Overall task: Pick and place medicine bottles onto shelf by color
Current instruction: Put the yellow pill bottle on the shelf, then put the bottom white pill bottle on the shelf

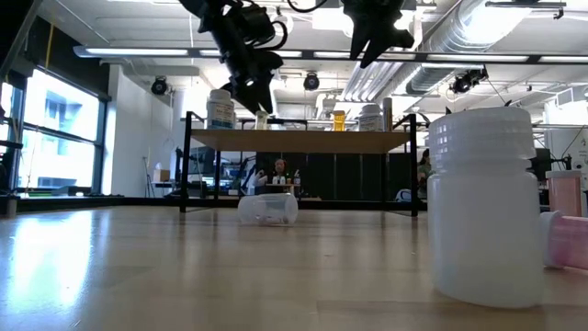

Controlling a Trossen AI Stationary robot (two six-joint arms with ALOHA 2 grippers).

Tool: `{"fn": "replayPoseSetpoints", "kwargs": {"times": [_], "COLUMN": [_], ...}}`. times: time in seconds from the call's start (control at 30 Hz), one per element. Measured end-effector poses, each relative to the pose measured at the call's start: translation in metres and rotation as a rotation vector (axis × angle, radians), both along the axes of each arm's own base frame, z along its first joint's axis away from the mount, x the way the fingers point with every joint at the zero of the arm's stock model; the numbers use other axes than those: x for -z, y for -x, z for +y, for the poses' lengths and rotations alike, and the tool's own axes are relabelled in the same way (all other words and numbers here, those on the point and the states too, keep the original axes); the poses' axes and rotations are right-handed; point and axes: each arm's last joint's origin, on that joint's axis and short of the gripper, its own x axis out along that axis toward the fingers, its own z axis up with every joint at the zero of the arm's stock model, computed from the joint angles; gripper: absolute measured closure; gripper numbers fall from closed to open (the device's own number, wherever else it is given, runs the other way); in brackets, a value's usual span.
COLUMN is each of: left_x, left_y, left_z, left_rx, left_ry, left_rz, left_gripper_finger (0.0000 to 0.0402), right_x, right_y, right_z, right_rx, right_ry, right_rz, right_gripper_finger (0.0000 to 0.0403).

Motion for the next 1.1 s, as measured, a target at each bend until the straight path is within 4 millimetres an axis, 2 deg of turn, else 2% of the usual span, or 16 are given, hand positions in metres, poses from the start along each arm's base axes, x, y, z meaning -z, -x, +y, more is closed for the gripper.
{"fn": "replayPoseSetpoints", "kwargs": {"times": [0.33,0.73,0.87,0.97,1.1], "left_x": [-0.005,-0.049,-0.06,-0.066,-0.061], "left_y": [0.0,0.002,0.002,0.002,-0.004], "left_z": [0.001,-0.001,-0.015,-0.034,-0.061], "left_rx": [-0.005,0.008,0.071,0.147,0.252], "left_ry": [-0.032,-0.126,-0.123,-0.084,-0.012], "left_rz": [-0.006,-0.039,-0.01,-0.008,-0.019], "left_gripper_finger": [0.0222,0.0222,0.0222,0.0222,0.0222], "right_x": [0.0,0.001,0.002,0.003,0.004], "right_y": [0.0,0.001,0.003,0.005,0.006], "right_z": [0.0,0.0,0.001,0.002,0.009], "right_rx": [0.001,0.001,0.0,-0.007,-0.025], "right_ry": [0.002,-0.004,-0.012,-0.031,-0.044], "right_rz": [0.001,0.016,0.037,0.055,0.093], "right_gripper_finger": [0.0263,0.0263,0.0263,0.0263,0.0263]}}
